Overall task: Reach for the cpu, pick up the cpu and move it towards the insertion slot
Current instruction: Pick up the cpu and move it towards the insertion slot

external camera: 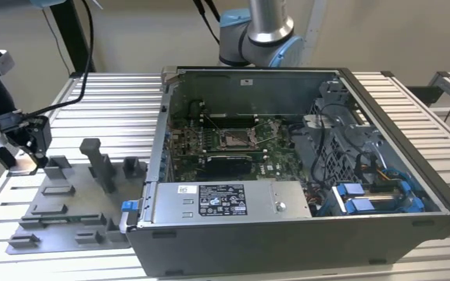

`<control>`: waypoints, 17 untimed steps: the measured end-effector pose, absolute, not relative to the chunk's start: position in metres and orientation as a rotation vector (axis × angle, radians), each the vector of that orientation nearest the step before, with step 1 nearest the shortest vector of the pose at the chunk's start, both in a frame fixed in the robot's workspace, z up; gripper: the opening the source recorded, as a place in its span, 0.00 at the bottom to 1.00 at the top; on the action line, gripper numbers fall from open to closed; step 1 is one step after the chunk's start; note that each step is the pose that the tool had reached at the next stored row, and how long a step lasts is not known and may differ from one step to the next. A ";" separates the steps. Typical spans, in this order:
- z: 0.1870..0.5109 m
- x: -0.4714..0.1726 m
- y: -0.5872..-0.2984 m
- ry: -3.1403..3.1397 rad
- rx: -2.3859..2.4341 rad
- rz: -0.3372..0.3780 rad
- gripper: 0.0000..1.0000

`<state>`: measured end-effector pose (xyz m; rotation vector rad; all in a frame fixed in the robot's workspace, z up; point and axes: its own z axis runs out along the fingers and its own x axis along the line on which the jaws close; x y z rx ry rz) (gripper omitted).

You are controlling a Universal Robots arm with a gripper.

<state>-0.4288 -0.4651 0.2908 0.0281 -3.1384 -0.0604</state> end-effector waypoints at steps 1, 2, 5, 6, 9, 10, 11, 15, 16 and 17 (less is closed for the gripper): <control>0.292 -0.429 -0.465 -3.138 0.028 -0.060 0.00; 0.294 -0.429 -0.465 -3.138 0.028 -0.060 0.00; 0.301 -0.429 -0.465 -3.138 0.028 -0.060 0.00; 0.303 -0.429 -0.465 -3.138 0.028 -0.060 0.00; 0.310 -0.429 -0.465 -3.138 0.028 -0.060 0.00; 0.312 -0.429 -0.465 -3.138 0.028 -0.060 0.00; 0.315 -0.429 -0.465 -3.138 0.028 -0.060 0.00; 0.324 -0.429 -0.465 -3.138 0.028 -0.060 0.00; 0.326 -0.429 -0.465 -3.138 0.028 -0.060 0.00; 0.329 -0.429 -0.465 -3.138 0.028 -0.060 0.00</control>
